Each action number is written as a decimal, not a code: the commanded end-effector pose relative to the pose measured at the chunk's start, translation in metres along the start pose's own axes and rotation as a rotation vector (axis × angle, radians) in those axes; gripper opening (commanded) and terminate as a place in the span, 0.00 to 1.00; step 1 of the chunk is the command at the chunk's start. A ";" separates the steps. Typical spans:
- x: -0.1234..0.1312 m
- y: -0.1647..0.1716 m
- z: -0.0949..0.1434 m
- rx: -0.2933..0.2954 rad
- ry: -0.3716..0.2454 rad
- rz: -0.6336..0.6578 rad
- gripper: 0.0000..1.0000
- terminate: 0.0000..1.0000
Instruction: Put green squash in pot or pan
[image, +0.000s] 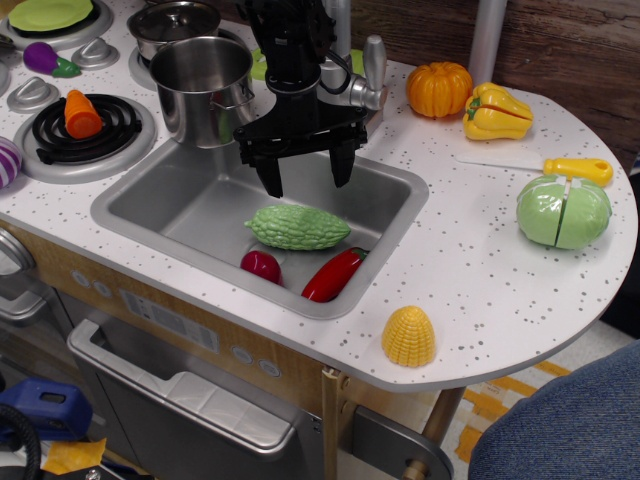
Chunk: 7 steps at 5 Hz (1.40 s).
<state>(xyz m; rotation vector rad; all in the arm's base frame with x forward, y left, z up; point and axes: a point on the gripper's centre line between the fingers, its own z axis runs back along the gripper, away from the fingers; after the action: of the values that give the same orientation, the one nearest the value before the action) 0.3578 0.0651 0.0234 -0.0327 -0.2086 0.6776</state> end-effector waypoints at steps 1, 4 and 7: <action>0.000 0.000 0.000 0.000 0.000 0.000 1.00 0.00; 0.013 -0.001 -0.013 -0.073 -0.031 0.414 1.00 0.00; 0.015 0.011 -0.032 -0.055 -0.061 0.708 1.00 0.00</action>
<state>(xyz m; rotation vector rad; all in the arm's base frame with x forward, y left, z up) 0.3632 0.0848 -0.0249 -0.0929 -0.2529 1.4641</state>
